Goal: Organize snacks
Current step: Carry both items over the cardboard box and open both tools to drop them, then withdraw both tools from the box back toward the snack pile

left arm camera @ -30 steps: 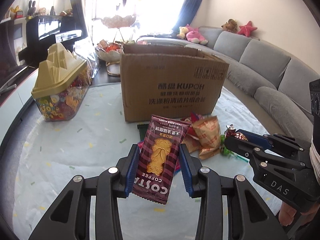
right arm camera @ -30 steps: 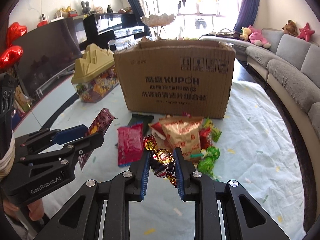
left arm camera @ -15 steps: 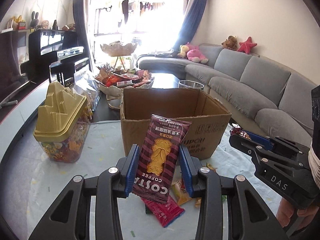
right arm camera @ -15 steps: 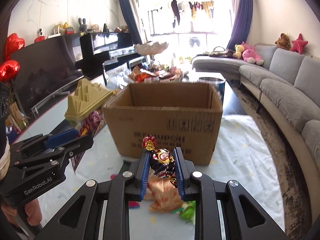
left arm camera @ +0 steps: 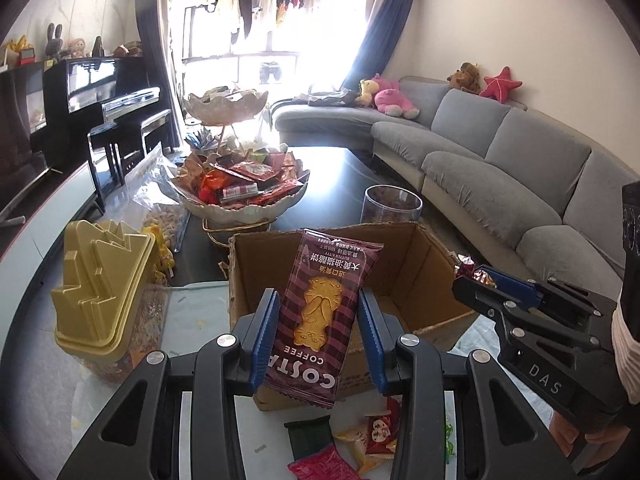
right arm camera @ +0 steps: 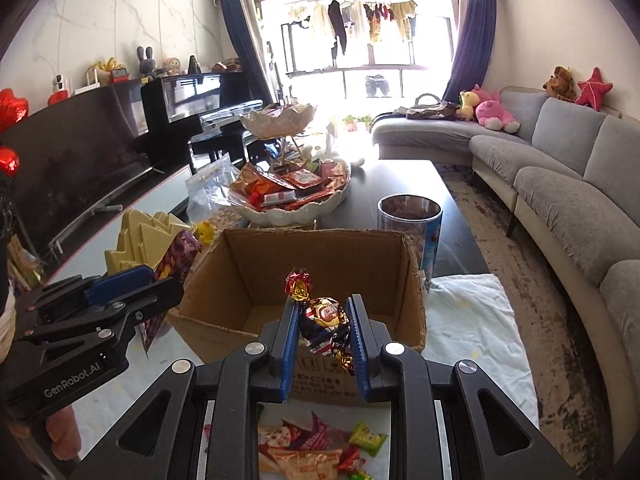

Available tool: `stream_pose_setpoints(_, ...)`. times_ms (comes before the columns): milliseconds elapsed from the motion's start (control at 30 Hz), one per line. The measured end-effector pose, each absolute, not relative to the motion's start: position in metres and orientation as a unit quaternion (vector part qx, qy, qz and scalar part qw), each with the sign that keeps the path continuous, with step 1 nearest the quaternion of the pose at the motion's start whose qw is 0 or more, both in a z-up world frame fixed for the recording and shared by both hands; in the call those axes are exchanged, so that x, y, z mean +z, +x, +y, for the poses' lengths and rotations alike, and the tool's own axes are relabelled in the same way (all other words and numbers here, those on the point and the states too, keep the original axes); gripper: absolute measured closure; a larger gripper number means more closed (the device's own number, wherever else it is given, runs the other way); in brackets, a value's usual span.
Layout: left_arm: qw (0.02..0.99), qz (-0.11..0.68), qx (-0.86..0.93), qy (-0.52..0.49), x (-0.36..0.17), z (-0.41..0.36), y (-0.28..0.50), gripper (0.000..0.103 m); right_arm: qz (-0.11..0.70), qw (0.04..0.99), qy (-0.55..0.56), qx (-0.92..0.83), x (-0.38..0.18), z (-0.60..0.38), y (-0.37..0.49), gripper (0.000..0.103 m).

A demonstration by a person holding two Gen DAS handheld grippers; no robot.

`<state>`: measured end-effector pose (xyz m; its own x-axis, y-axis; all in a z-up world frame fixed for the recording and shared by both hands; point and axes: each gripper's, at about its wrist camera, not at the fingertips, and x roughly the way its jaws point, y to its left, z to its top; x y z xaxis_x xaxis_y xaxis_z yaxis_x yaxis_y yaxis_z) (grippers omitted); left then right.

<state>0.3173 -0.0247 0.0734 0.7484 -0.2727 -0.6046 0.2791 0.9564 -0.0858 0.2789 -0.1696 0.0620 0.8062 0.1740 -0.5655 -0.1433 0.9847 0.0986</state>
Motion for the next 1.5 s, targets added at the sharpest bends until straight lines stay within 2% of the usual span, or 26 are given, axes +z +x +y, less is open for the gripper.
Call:
stream_pose_setpoints(267,0.926,0.349,-0.141,0.009,0.065,-0.035,0.361,0.063,0.326,0.942,0.002,0.084,0.055,-0.164,0.320,0.078)
stream_pose_setpoints(400,0.927,0.352,-0.131,0.010,0.059,-0.036,0.373,0.058,0.333,0.939,0.001,0.084,0.049,-0.165,0.334,0.078)
stream_pose_setpoints(467,0.929,0.350,-0.121,0.012,0.058,-0.035,0.374,0.041,0.331,0.940,-0.001,0.079,0.047,-0.165,0.334,0.067)
stream_pose_setpoints(500,0.931,0.346,-0.112,0.014,0.058,-0.034,0.373,0.041,0.328,0.942,0.000,0.074,0.047,-0.166,0.334,0.052)
stream_pose_setpoints(533,0.933,0.342,-0.108,0.016,0.058,-0.032,0.373,0.040,0.323,0.944,-0.001,0.069,0.047,-0.167,0.333,0.047)
stream_pose_setpoints(667,0.940,0.324,-0.102,0.023,0.059,-0.026,0.359,0.032,0.309,0.949,-0.021,0.054,0.047,-0.168,0.325,0.047)
stream_pose_setpoints(867,0.949,0.299,-0.097,0.034,0.061,-0.021,0.325,0.025,0.305,0.950,-0.010,0.062,0.047,-0.169,0.303,0.043)
stream_pose_setpoints(1500,0.958,0.267,-0.098,0.029,0.062,-0.010,0.213,0.017,0.278,0.958,-0.032,0.064,0.043,-0.163,0.201,0.043)
